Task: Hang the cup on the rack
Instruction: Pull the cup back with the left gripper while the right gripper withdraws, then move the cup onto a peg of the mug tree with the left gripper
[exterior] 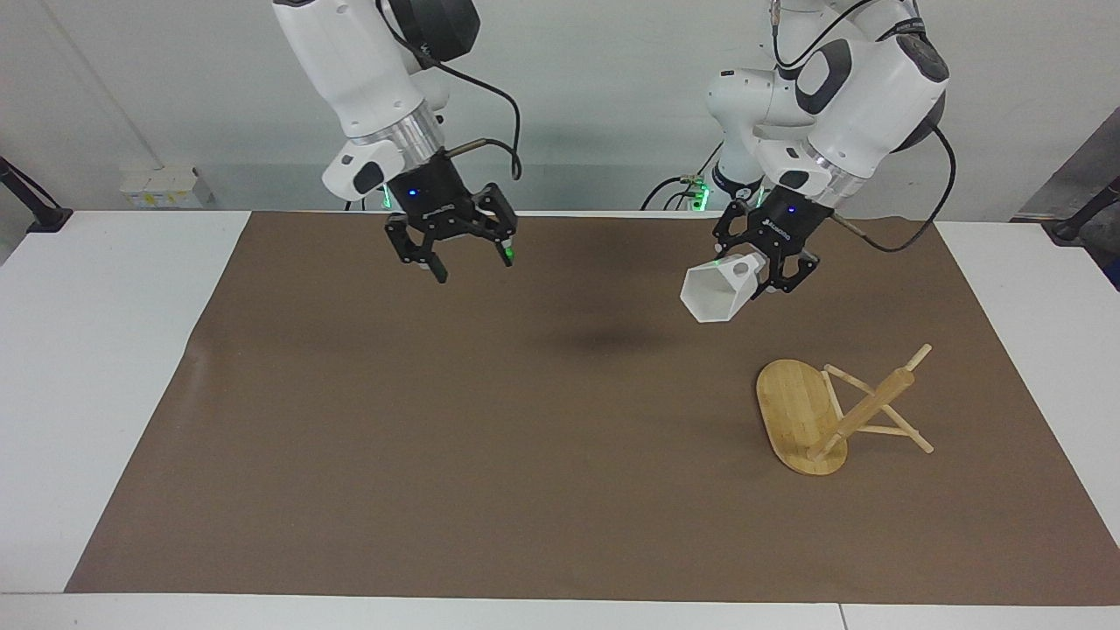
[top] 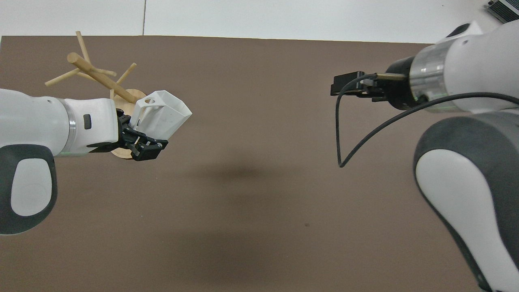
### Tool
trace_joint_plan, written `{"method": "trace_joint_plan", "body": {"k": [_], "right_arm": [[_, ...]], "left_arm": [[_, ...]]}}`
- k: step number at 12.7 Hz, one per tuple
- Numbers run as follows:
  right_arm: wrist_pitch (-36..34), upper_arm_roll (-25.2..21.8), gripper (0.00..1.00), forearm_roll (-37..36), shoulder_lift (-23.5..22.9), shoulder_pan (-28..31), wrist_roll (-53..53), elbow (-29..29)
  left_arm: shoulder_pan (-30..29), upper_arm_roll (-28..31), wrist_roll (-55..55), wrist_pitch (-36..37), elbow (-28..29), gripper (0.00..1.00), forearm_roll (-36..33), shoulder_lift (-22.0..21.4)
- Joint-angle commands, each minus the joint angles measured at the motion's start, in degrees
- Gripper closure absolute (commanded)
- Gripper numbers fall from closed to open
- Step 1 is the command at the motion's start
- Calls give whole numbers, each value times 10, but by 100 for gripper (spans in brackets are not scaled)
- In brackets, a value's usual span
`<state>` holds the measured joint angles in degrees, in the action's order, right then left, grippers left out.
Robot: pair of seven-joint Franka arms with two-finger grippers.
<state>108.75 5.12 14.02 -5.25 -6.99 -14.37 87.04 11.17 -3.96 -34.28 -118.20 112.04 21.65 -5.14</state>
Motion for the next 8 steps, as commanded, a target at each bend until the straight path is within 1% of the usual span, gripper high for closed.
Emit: {"method": "trace_joint_plan", "body": {"k": [1,2,3,5,7,8], "right_arm": [[-35,4,0,-23,31,66,69,8],[-43,4,0,-55,36,86,109,8],[-43,4,0,-90,37,101,128,8],[-51,4,0,-119,37,136,130,9],[-62,4,0,-176,45,147,131,23],[-63,4,0,-181,51,152,132,36]], "left_arm": [[-11,-3,78,-32,4,100,-13,26],[-11,-3,105,-40,4,100,-13,32],[-11,-3,110,-46,4,100,-14,39],[-29,-1,116,-50,3,100,-25,43],[-37,-1,138,-62,-2,100,-51,54],[-38,0,155,-75,-3,100,-54,63]]}}
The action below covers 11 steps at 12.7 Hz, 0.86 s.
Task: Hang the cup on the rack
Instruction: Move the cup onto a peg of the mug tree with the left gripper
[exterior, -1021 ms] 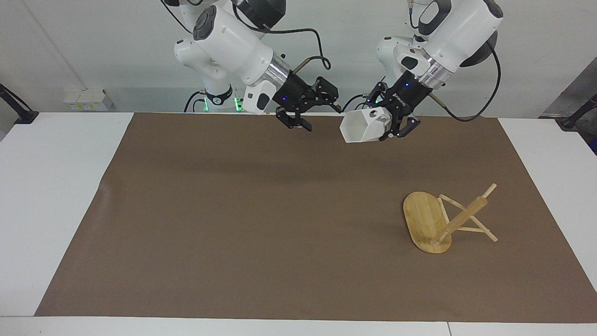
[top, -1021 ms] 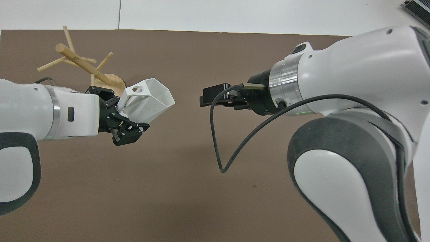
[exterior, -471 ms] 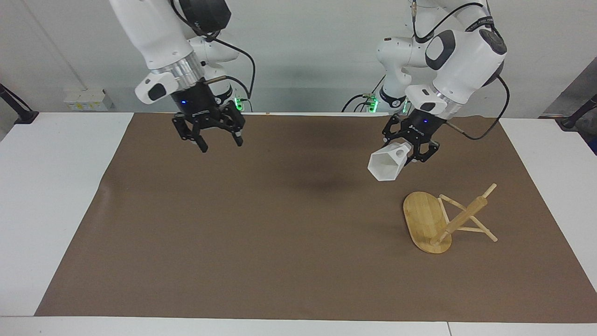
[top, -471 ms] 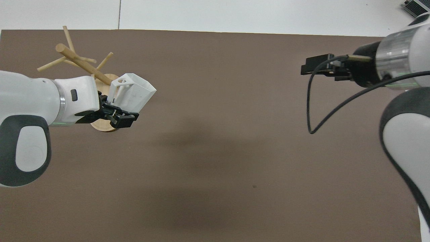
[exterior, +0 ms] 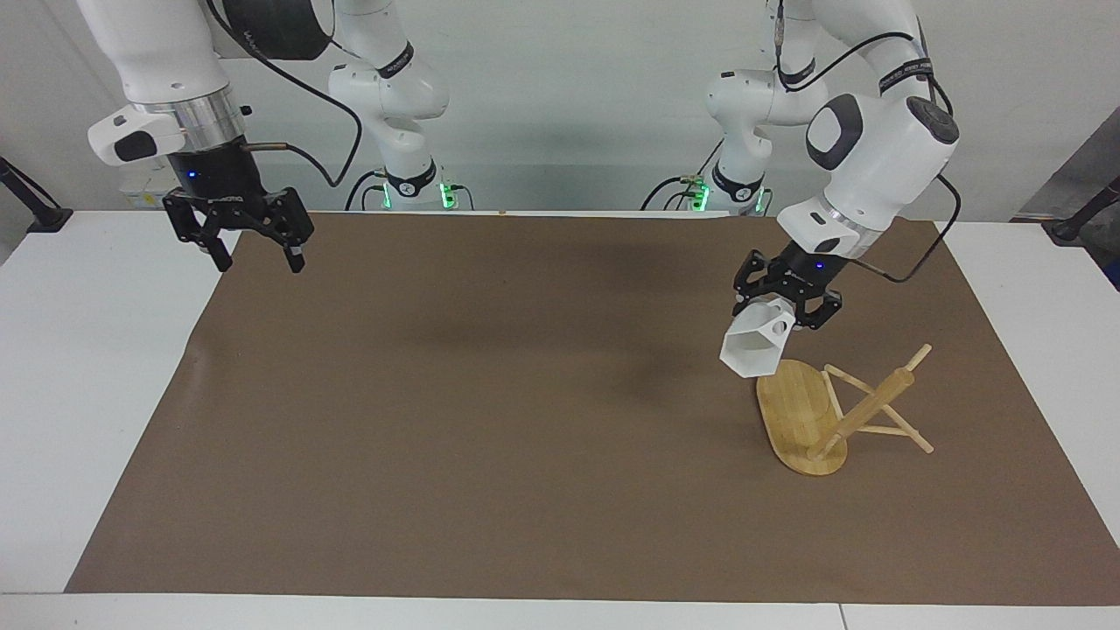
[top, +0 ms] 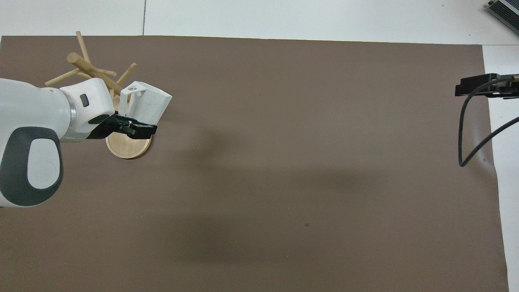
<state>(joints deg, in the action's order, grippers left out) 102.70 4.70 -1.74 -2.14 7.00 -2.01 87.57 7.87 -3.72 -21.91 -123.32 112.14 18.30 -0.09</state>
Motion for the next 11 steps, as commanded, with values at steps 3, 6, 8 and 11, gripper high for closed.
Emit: {"method": "trace_joint_plan", "body": {"k": [3,6,8,11], "right_arm": [[-14,8,0,-24,35,28,8,55],[-54,8,0,-13,42,35,6,63],[-79,8,0,1,43,34,4,62],[-90,8,0,34,43,35,4,61]], "left_arm": [[-5,-1,54,-29,-16,100,-21,28],[-13,-1,66,-29,-40,100,-21,48],[-13,-1,87,-29,-51,100,-21,59],[-13,-1,128,-30,-60,100,-24,63]]}}
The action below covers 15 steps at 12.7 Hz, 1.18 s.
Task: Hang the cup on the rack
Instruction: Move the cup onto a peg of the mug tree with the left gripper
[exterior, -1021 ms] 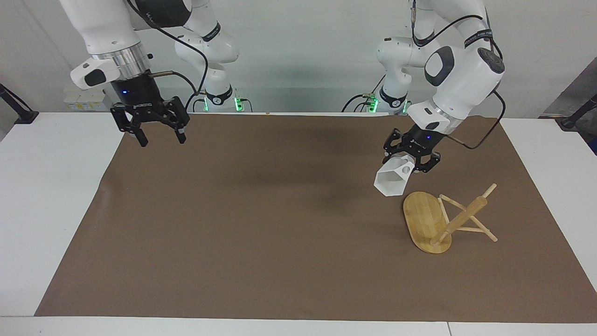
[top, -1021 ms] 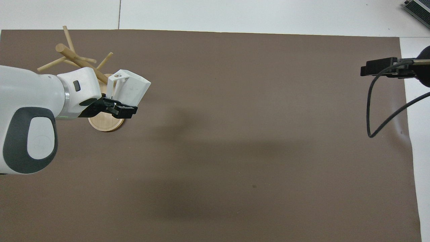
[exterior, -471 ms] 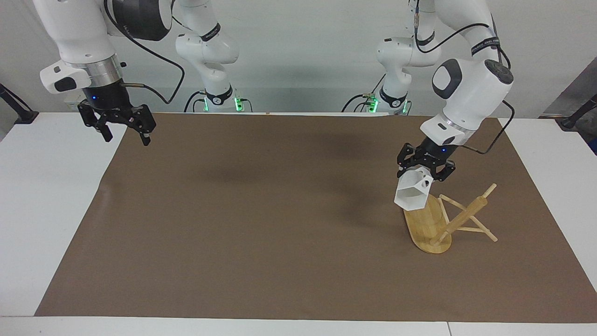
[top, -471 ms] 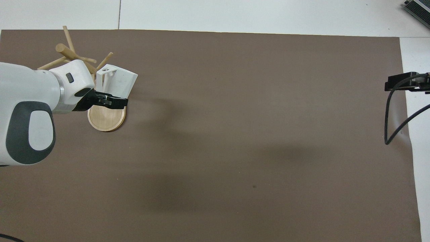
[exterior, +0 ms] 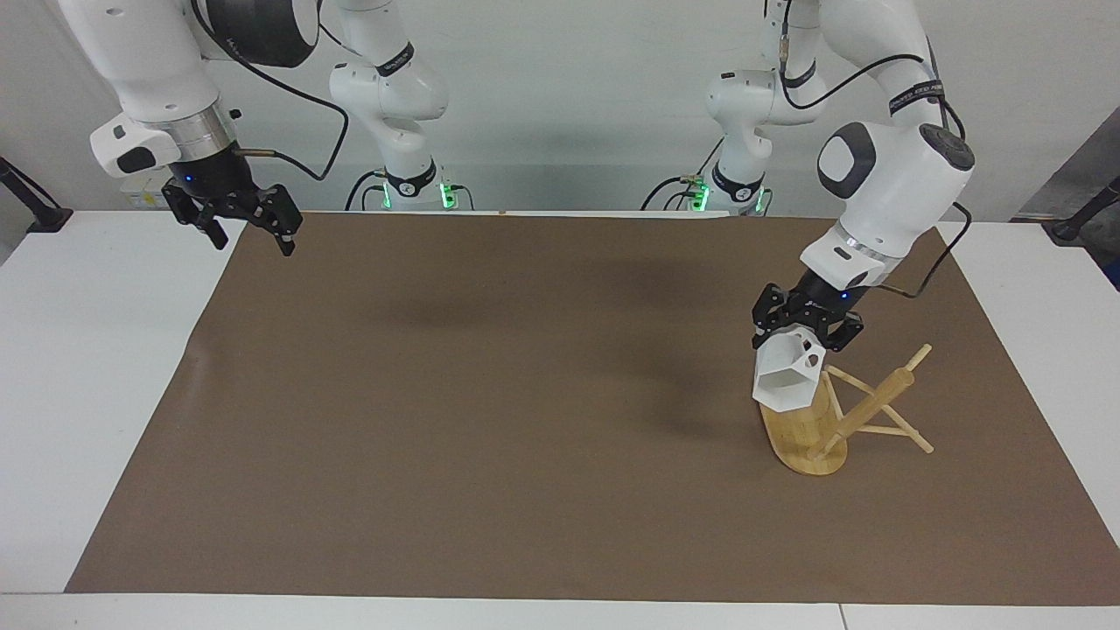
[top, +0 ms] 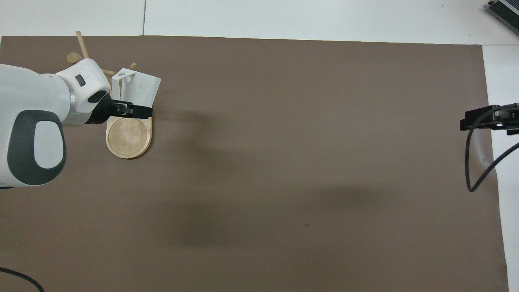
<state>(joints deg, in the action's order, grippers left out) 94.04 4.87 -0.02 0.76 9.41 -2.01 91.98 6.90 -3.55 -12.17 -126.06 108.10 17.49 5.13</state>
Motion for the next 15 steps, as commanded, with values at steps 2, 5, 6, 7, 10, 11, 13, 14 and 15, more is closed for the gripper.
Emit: {"method": "trace_joint_plan", "body": {"k": [2,5,6,7,10,11,13,14,15], "right_arm": [[-4,6,0,17,14,11,4,17],[-8,6,0,17,14,12,6,16],[-11,6,0,17,15,12,6,16],[-9,6,0,16,16,12,7,16],[-4,6,0,16,16,12,15,17],[-4,6,0,16,16,12,29,16],[-3,6,0,16,16,11,39,17],[-2,6,0,16,16,10,38,17],[-2,6,0,16,16,10,39,17]], "left_arm": [[-4,-2,38,-3,-38,100,-25,22],[-14,-1,52,-2,-43,100,-30,24],[-15,-1,62,-2,-43,100,-32,23],[-15,1,64,-4,-43,100,-36,24],[-25,1,65,-3,-43,100,-38,30],[-23,1,67,2,-42,100,-38,30],[-25,1,92,25,-42,100,-40,28],[-26,1,92,44,-42,100,-41,26],[-27,2,94,47,-43,100,-41,25]]}}
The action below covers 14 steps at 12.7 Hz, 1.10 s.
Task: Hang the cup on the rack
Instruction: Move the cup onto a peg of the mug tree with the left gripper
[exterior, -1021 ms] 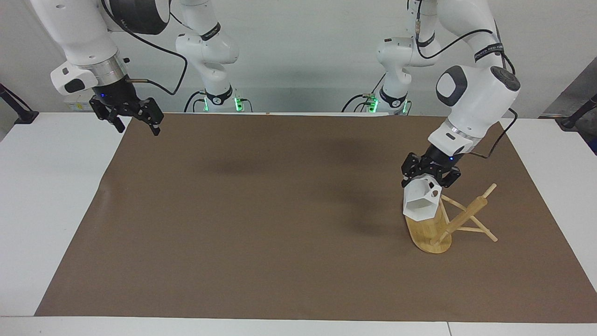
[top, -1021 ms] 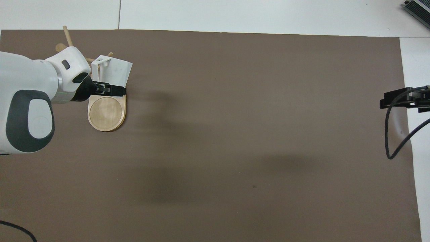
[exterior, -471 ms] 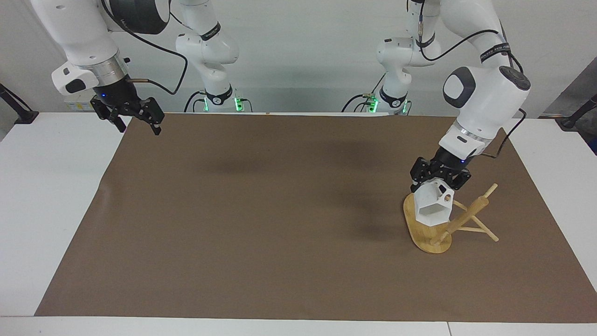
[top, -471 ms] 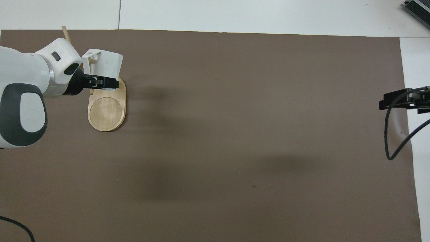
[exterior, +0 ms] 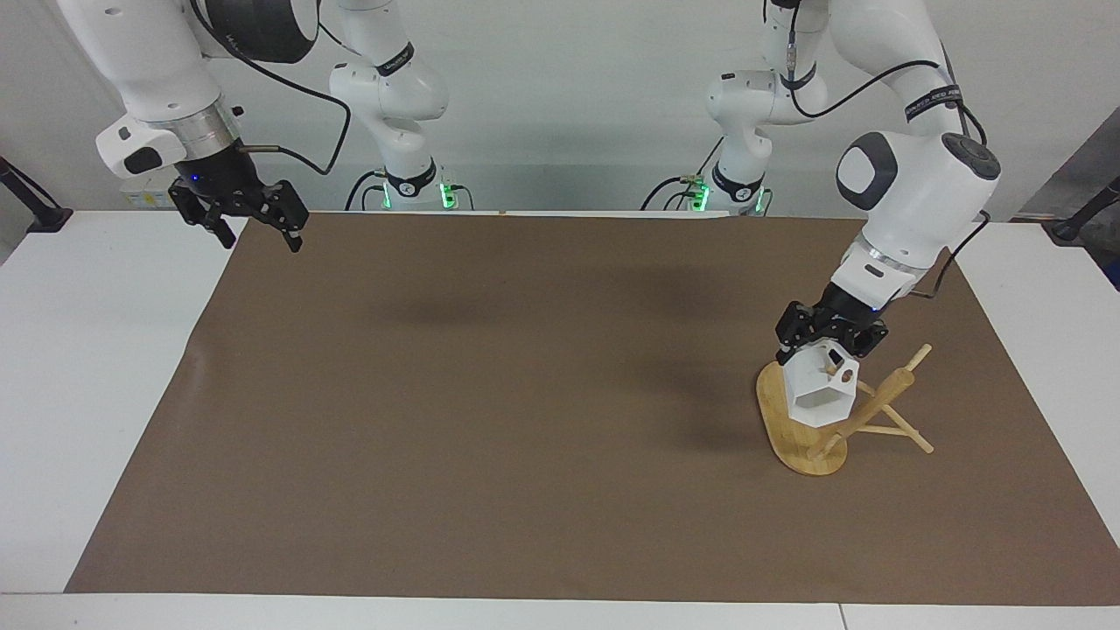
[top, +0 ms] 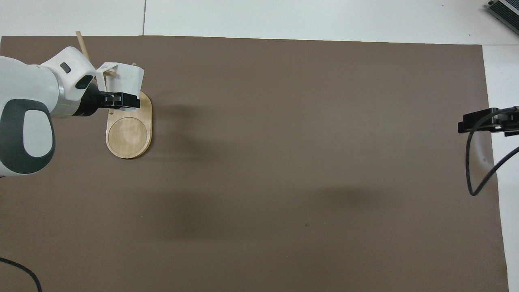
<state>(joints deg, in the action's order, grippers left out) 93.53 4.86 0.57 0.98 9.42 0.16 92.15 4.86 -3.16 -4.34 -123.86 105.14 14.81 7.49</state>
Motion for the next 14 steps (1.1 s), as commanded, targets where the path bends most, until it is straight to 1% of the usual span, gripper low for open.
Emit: {"method": "trace_joint_plan", "body": {"k": [1,2,3,5,6,7,9,10,12,14], "right_arm": [[3,6,0,10,14,11,18,15],[3,6,0,10,14,11,17,15],[3,6,0,10,14,11,17,15],[3,6,0,10,14,12,15,15],[2,5,0,10,14,14,15,15],[-1,5,0,10,14,19,17,15],[-4,5,0,10,14,19,17,15],[-4,5,0,10,14,19,18,15],[-6,6,0,10,15,24,19,15],[-11,6,0,10,15,23,18,15]], "left_arm": [[-6,-2,23,27,-13,100,-15,2],[-8,-2,34,28,-13,100,-15,2],[-7,2,44,29,-13,96,-15,1],[-7,2,66,28,-13,55,-15,0],[-7,3,67,29,-13,23,-15,-2],[-7,3,67,28,-13,0,-16,-4],[-6,2,65,30,-9,0,-46,-13],[-7,3,66,40,0,0,-46,-25],[-14,3,65,89,2,0,-47,-40],[-27,3,64,110,2,0,-49,-71]]}}
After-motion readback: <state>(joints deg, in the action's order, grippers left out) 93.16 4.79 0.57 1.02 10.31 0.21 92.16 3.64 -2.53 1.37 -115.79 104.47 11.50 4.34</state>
